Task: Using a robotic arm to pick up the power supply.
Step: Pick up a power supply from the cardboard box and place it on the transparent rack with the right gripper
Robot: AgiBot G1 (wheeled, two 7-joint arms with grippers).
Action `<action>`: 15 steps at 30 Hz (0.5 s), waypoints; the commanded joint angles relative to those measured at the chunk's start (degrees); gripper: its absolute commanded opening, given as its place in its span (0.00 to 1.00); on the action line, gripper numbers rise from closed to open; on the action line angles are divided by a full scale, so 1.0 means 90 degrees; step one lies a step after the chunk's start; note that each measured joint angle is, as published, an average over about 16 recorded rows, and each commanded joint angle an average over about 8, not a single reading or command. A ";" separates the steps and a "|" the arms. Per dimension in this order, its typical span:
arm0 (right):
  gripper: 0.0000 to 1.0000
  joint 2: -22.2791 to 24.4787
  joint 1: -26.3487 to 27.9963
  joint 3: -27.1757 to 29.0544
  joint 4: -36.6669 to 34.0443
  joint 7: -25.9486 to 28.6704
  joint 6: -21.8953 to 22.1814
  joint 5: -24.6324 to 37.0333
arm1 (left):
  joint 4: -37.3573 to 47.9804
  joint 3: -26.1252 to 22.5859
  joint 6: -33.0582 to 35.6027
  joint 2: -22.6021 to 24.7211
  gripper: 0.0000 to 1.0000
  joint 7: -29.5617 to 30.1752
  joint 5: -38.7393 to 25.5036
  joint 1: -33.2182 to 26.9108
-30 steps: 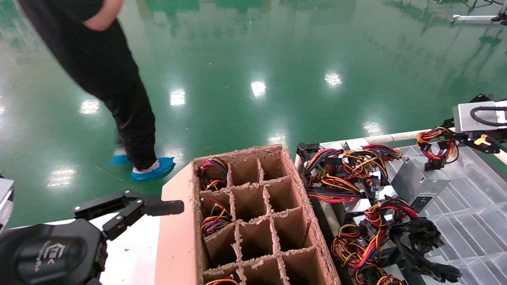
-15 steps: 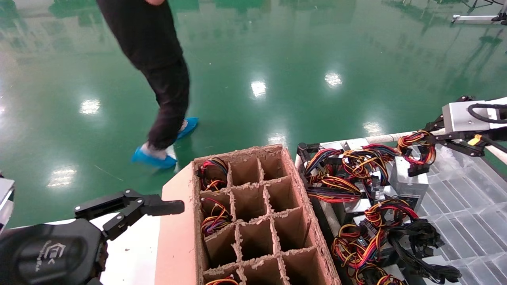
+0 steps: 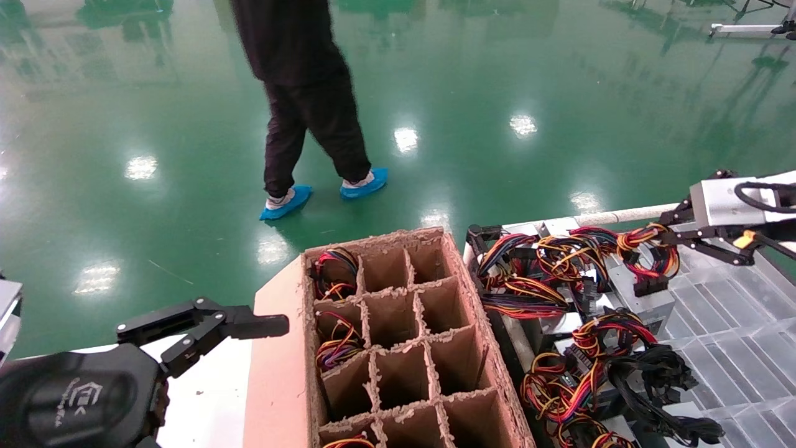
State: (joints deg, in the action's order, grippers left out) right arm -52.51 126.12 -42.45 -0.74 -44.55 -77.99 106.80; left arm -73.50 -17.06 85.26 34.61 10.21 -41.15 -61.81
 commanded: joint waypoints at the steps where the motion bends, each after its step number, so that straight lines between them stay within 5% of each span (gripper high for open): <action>1: 0.00 0.0031 -0.0004 -0.0010 -0.0004 -0.0037 -0.0074 0.0014 | 0.0000 -0.0001 0.0000 0.0000 1.00 0.0000 0.0000 0.0000; 7: 0.00 0.0189 -0.0104 0.0222 -0.0223 0.0199 -0.0195 -0.0317 | 0.0000 -0.0003 -0.0001 -0.0001 1.00 -0.0001 0.0002 -0.0001; 15: 0.00 0.0135 -0.0567 0.0515 -0.0365 0.0578 0.0329 -0.0741 | 0.0000 -0.0006 -0.0002 -0.0002 1.00 -0.0003 0.0004 -0.0001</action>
State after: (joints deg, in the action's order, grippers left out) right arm -51.27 121.43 -37.54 -3.92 -39.24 -75.53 99.74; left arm -73.50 -17.11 85.24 34.59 10.19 -41.12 -61.82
